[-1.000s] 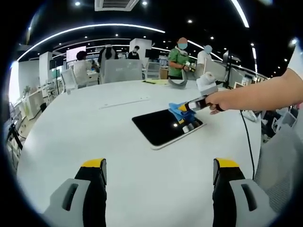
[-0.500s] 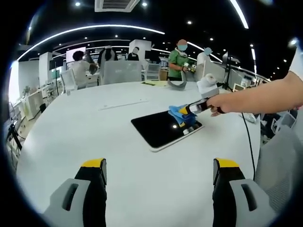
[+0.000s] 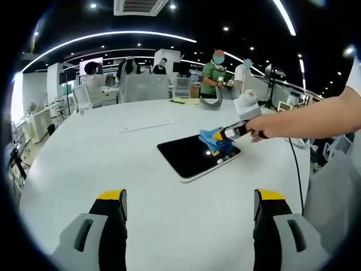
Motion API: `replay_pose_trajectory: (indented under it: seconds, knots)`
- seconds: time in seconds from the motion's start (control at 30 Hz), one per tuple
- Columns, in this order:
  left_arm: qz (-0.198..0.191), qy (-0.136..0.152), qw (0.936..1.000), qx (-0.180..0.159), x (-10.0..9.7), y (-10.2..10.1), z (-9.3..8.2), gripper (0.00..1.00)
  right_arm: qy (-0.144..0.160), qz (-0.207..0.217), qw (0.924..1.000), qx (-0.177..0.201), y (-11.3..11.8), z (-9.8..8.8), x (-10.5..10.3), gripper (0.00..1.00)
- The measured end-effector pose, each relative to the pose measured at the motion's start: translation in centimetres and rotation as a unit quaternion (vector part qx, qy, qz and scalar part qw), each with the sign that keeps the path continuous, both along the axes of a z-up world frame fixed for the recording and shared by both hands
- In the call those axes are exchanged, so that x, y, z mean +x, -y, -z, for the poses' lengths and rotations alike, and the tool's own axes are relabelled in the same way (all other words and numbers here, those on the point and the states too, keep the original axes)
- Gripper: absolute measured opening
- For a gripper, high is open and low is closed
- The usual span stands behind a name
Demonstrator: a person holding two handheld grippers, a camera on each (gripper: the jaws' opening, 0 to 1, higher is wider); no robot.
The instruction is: Wipe the mirror surface with the cleaning cloth until all visible marks leave the cleaned area.
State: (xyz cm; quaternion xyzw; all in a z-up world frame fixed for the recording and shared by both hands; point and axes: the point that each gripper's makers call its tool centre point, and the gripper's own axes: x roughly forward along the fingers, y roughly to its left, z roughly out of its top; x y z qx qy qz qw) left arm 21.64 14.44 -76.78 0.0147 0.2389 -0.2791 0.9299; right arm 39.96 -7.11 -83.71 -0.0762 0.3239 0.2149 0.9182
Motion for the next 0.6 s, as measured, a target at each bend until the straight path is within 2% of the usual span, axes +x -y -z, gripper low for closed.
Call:
replay_pose_trajectory:
  seconds: [0.6]
  knots:
    - [-0.005, 0.009, 0.9999, -0.007, -0.1, -0.4, -0.6, 0.94, -0.004, -0.016, 0.9998, 0.006, -3.1, -0.4, -1.4, 0.00]
